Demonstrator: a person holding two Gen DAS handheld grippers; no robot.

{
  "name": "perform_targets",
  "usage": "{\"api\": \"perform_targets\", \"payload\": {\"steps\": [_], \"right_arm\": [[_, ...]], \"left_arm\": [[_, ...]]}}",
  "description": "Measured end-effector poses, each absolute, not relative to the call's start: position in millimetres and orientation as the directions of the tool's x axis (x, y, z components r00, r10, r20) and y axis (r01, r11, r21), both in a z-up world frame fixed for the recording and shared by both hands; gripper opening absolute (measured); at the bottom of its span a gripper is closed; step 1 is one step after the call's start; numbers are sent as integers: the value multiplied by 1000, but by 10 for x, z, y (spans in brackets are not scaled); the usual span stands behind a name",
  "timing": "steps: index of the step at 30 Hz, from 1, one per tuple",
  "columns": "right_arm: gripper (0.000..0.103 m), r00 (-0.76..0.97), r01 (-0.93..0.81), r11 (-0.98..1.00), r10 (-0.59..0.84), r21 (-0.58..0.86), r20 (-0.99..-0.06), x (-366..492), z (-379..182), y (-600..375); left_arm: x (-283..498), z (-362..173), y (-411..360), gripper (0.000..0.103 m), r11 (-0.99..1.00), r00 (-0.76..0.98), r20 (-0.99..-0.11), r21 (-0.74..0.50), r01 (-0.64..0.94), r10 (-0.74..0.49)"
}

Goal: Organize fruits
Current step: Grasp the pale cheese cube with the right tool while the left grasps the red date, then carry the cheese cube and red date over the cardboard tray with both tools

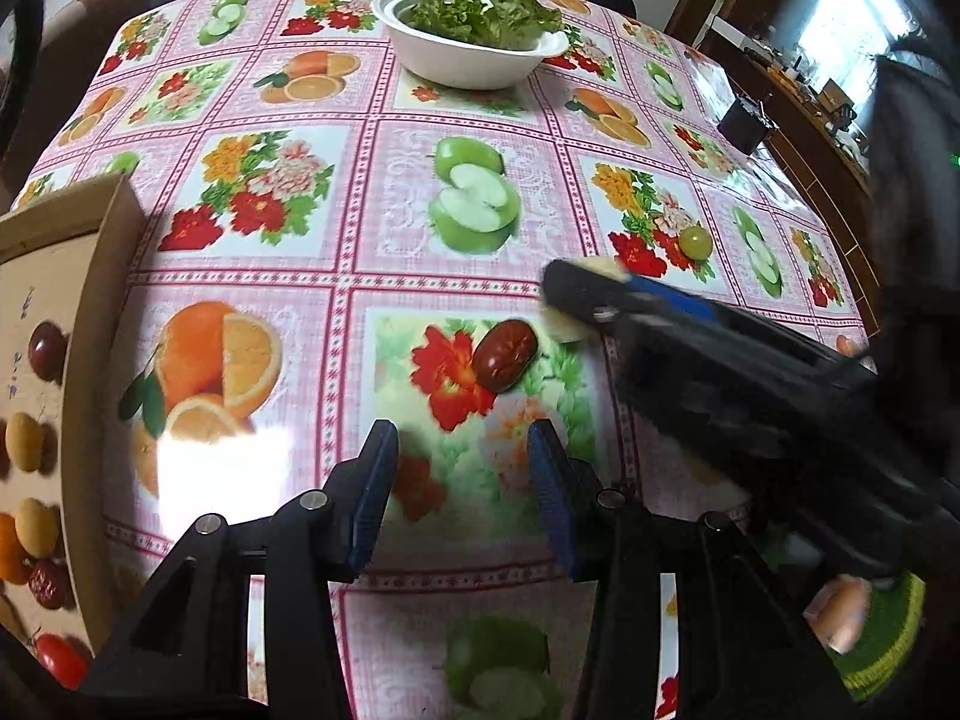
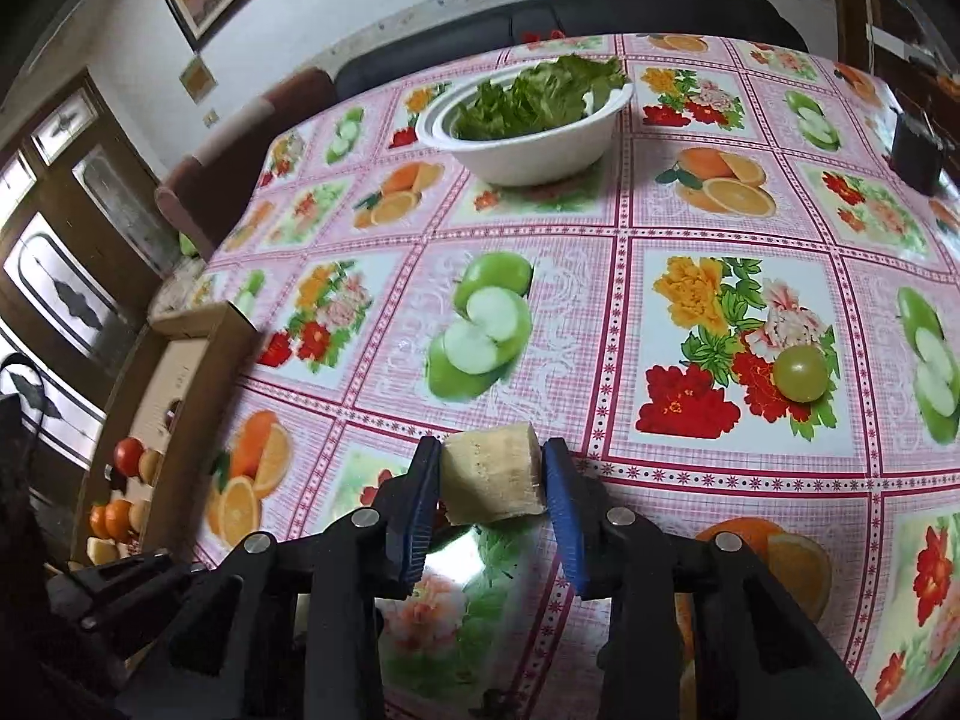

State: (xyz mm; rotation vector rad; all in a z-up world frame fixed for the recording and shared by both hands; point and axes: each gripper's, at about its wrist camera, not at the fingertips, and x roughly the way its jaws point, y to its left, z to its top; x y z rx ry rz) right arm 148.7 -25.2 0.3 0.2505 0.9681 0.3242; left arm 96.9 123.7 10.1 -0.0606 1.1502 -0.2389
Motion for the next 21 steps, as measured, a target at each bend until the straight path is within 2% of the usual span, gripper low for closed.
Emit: {"api": "perform_targets", "payload": {"steps": [5, 9, 11, 12, 21], "right_arm": [[35, 612, -100, 908, 379, 407, -694, 1282, 271, -602], [35, 638, -50, 897, 366, 439, -677, 1162, 365, -841], [35, 642, -33, 896, 358, 442, -678, 1088, 375, -925], [35, 643, -27, 895, 356, 445, -678, 1064, 377, -953], [35, 642, -5, 893, 348, 451, -683, 844, 356, -1015]], "left_arm": [[1088, 51, 1079, 43, 973, 399, -895, -138, 183, -202], [1134, 30, 992, 42, 976, 425, -889, -95, 194, -171], [1148, 27, 964, 35, 978, 432, -888, -81, 194, -159], [1152, 23, 948, 22, 978, 438, -886, -68, 199, -151], [976, 174, 1101, 22, 983, 476, -867, -77, 166, -149]]}}
